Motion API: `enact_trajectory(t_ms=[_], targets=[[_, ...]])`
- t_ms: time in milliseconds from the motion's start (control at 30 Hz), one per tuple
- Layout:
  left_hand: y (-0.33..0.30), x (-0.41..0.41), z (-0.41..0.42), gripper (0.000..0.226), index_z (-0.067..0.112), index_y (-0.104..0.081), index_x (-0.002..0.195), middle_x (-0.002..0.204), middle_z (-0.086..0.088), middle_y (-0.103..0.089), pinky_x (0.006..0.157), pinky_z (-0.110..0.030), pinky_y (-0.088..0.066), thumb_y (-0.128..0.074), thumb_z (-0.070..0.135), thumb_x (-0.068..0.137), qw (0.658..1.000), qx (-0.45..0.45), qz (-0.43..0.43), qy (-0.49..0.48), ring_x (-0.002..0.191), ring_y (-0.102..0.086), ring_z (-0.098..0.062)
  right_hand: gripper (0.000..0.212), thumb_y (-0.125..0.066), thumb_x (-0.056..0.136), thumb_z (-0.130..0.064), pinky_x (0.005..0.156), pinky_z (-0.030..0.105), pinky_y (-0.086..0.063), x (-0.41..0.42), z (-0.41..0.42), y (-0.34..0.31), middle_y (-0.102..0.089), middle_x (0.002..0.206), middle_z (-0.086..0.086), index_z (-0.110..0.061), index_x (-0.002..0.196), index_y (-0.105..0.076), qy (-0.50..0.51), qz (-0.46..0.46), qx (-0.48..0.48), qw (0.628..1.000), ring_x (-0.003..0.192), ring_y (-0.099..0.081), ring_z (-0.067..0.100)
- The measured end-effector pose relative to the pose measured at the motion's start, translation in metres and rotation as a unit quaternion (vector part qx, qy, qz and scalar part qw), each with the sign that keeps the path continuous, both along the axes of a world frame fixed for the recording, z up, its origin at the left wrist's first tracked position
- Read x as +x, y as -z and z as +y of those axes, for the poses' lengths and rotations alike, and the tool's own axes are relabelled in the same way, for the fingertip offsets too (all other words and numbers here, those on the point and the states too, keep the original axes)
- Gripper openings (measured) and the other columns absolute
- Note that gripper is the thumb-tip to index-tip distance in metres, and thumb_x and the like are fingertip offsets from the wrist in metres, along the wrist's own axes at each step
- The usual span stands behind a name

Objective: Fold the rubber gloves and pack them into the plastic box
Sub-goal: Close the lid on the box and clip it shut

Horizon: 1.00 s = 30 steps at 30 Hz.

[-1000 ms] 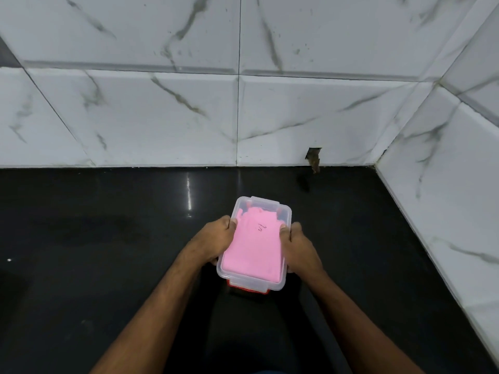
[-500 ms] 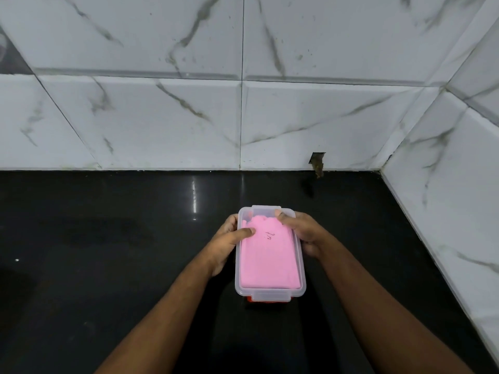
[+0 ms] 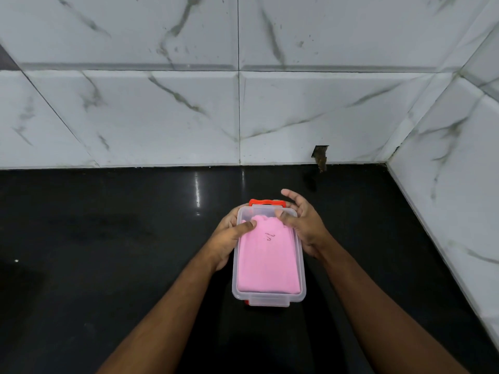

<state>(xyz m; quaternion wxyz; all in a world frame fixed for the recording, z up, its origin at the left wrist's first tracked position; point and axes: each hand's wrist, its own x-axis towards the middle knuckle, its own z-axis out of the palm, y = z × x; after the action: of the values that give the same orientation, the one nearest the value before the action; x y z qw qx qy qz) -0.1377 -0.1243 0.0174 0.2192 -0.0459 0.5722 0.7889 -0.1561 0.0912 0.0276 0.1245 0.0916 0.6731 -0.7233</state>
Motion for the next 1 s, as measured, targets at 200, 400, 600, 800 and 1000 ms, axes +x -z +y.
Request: enact_trajectory(t_ms=[200, 400, 600, 800, 1000], targets=[[0.003, -0.001, 0.001, 0.053, 0.028, -0.058, 0.138, 0.128, -0.014, -0.071, 0.081, -0.047, -0.065, -0.077, 0.017, 0.089, 1.000, 0.015, 0.019, -0.003, 0.106, -0.074, -0.035, 0.029, -0.067, 0.097, -0.012, 0.092, 0.030, -0.060, 0.000, -0.004, -0.004, -0.070, 0.120, -0.001, -0.013, 0.125, -0.070, -0.002, 0.126, 0.144, 0.982, 0.110, -0.070, 0.015], [-0.002, -0.006, 0.004, 0.035, 0.023, -0.061, 0.125, 0.122, -0.015, -0.068, 0.083, -0.047, -0.064, -0.073, 0.028, 0.093, 0.989, -0.094, 0.110, -0.029, 0.103, -0.071, -0.034, 0.018, -0.067, 0.096, -0.015, 0.084, 0.013, -0.054, 0.002, -0.013, -0.009, -0.065, 0.104, -0.011, -0.018, 0.112, -0.075, 0.012, 0.218, 0.314, 0.924, 0.098, -0.064, 0.000], [-0.016, 0.023, 0.007, 0.027, 0.015, -0.064, 0.127, 0.127, -0.001, -0.059, 0.095, -0.041, -0.057, -0.065, 0.019, 0.101, 0.859, -0.367, 0.321, -0.154, 0.114, -0.063, -0.017, 0.037, -0.062, 0.099, -0.019, 0.103, 0.028, -0.050, 0.033, -0.019, -0.017, -0.056, 0.133, 0.001, -0.015, 0.136, -0.059, 0.055, 0.190, 0.349, 0.916, 0.118, -0.059, 0.012], [0.005, 0.113, 0.003, 0.045, 0.016, -0.052, 0.139, 0.135, 0.003, -0.051, 0.096, -0.015, -0.046, -0.062, 0.037, 0.101, 0.879, -0.406, 0.231, -0.095, 0.119, -0.052, -0.005, 0.073, -0.063, 0.094, -0.052, 0.102, 0.047, -0.053, 0.136, -0.005, -0.006, -0.047, 0.145, 0.005, -0.018, 0.151, -0.034, 0.020, -0.044, 0.317, 0.947, 0.122, -0.059, 0.022], [0.000, 0.132, 0.004, 0.029, 0.016, -0.064, 0.112, 0.107, -0.007, -0.071, 0.085, -0.053, -0.061, -0.057, 0.043, 0.103, 0.921, -0.373, 0.077, -0.080, 0.099, -0.070, -0.026, 0.031, -0.050, 0.100, -0.053, 0.074, 0.034, -0.063, 0.179, -0.015, -0.006, -0.072, 0.102, -0.001, -0.029, 0.118, -0.052, 0.027, -0.113, 0.161, 0.980, 0.079, -0.076, 0.020]])
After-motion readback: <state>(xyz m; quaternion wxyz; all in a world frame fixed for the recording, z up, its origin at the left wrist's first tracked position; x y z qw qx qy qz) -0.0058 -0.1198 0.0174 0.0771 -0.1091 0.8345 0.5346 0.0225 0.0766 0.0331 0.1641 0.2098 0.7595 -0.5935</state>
